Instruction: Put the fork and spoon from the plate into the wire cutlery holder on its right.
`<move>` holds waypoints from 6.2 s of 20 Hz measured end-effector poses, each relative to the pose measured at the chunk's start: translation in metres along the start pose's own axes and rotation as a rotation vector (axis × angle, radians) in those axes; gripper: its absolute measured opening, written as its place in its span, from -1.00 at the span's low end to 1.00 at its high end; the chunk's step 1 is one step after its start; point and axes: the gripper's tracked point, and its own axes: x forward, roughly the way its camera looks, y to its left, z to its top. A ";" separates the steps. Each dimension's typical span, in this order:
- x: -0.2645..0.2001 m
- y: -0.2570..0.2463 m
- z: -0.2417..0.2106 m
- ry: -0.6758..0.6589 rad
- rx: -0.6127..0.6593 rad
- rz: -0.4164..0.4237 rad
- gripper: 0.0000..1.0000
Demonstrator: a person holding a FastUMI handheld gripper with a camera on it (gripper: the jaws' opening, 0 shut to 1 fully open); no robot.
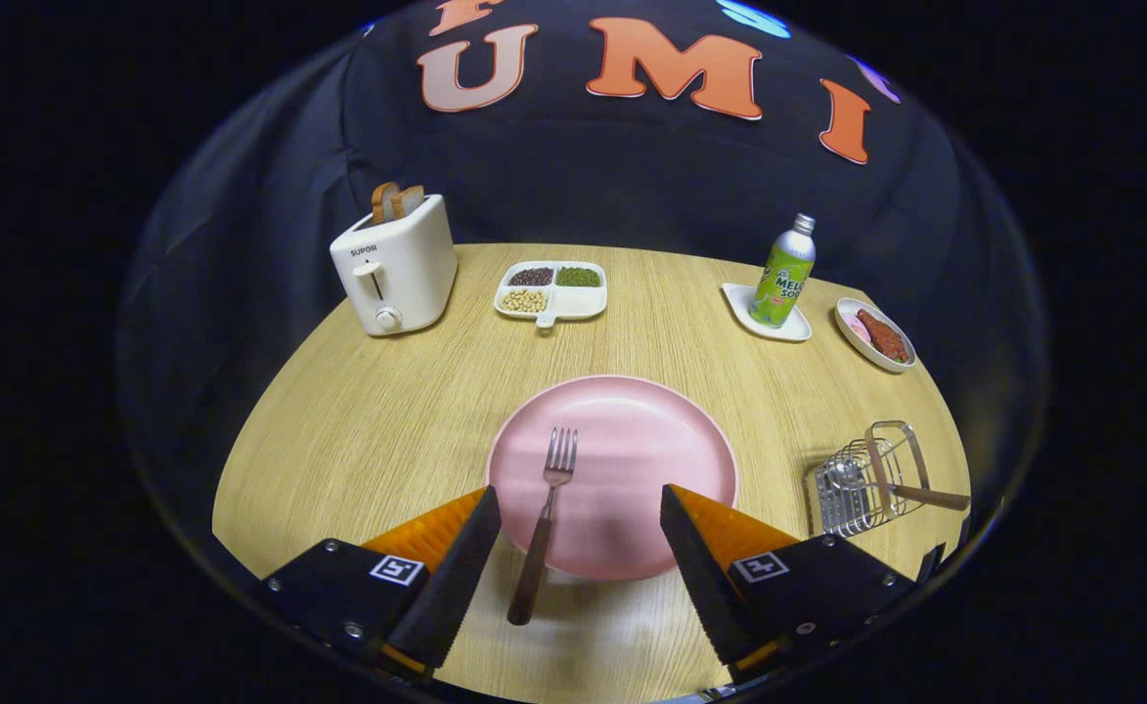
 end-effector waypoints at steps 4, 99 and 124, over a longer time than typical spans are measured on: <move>0.010 0.007 -0.001 -0.010 0.002 -0.013 0.95; -0.022 -0.246 -0.010 0.579 -0.254 0.131 -0.78; -0.140 -0.247 0.140 -0.379 0.169 0.063 0.98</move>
